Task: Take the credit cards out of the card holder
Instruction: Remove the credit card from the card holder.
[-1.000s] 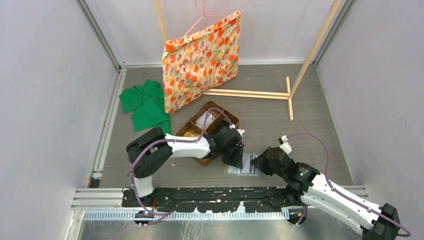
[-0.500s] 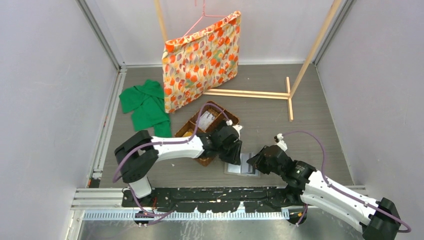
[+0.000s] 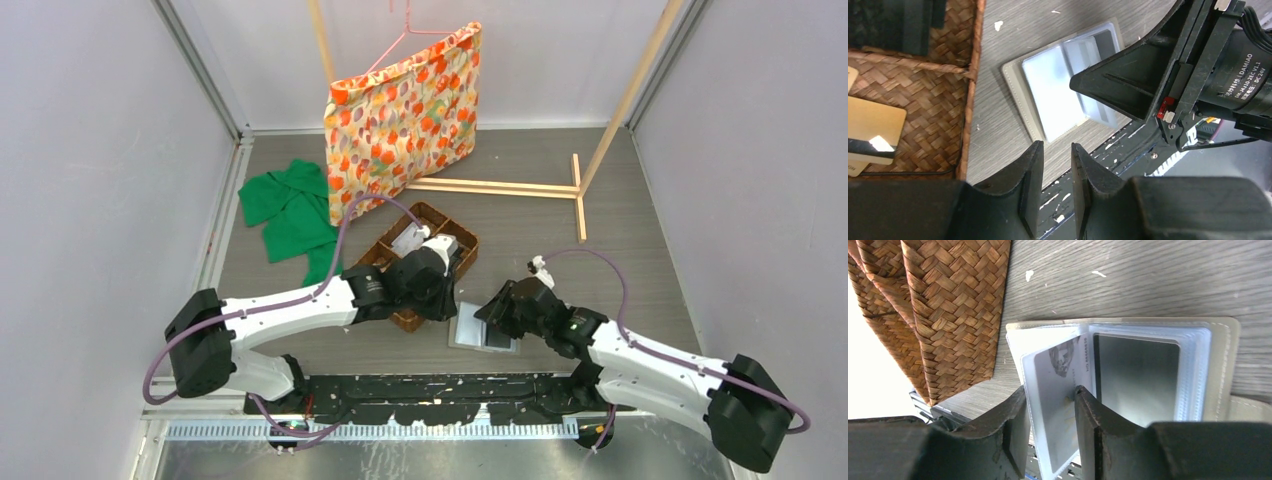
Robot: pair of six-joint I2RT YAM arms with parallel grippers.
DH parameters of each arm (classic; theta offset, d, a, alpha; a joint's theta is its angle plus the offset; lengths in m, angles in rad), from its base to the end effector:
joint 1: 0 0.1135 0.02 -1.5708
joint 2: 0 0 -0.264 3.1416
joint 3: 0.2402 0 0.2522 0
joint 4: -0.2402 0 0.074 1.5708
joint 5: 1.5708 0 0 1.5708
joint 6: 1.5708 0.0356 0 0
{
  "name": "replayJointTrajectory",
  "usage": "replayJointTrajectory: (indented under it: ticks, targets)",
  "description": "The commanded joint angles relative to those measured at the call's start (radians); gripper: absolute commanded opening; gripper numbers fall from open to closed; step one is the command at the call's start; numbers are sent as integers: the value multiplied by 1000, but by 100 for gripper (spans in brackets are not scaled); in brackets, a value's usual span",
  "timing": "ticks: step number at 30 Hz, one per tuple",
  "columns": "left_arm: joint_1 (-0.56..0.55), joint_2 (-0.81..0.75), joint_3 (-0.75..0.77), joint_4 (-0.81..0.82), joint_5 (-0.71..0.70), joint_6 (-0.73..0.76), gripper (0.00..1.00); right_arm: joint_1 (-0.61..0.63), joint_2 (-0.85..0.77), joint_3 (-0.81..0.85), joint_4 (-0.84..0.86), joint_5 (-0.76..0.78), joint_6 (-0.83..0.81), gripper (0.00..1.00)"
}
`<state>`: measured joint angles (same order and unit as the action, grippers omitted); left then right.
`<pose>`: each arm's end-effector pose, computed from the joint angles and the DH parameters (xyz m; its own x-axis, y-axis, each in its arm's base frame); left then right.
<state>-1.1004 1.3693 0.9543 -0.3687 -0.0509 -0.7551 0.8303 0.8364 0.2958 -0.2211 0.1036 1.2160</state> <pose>0.1345 -0.2605 0.2510 -0.8319 0.1260 -0.5404 0.4171 0.7843 -0.4593 0.1128 0.1180 0.1593 -0.8029 0.5041 -0.3183 0.1991 0.7300 0.6538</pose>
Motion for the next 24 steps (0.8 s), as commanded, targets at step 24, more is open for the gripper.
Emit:
replayJointTrajectory:
  ticks: [24]
  targets:
    - [-2,57,-26,66,43,3,28,7,-84,51,-51,31,-32,45]
